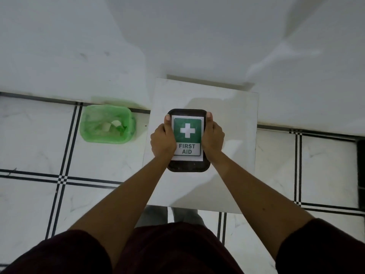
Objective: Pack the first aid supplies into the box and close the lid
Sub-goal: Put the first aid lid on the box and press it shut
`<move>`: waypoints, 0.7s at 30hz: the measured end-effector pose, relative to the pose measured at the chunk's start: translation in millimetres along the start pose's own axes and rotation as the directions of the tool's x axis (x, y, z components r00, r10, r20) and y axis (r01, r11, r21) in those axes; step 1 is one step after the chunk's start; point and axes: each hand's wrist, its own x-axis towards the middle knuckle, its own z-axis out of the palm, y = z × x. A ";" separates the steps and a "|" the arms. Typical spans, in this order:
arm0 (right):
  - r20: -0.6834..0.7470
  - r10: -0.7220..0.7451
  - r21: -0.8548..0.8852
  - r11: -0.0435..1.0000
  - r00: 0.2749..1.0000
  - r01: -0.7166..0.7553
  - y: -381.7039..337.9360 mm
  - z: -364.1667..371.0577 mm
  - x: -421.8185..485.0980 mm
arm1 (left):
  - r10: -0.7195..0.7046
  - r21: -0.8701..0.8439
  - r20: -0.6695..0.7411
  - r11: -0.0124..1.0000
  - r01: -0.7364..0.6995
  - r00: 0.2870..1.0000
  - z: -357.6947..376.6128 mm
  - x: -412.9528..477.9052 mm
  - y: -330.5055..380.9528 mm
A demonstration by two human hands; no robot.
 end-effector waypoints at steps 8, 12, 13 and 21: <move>0.012 -0.024 0.024 0.999 1.000 0.024 4.2 -0.9 7.0 | 0.030 0.057 -0.016 0.998 -0.029 0.999 1.1 2.9 0.5; -0.005 -0.040 -0.009 0.999 0.999 0.040 3.9 -0.5 5.4 | 0.037 0.073 -0.023 0.997 -0.035 0.999 1.8 3.8 0.3; -0.014 -0.048 -0.021 0.999 0.999 0.047 2.0 -0.5 4.7 | 0.031 0.060 -0.028 0.998 -0.029 0.999 1.3 3.6 1.0; -0.036 -0.315 -0.143 0.941 0.948 0.307 -11.3 -4.0 14.9 | 0.175 -0.010 -0.085 0.984 -0.176 0.981 -1.6 12.8 15.5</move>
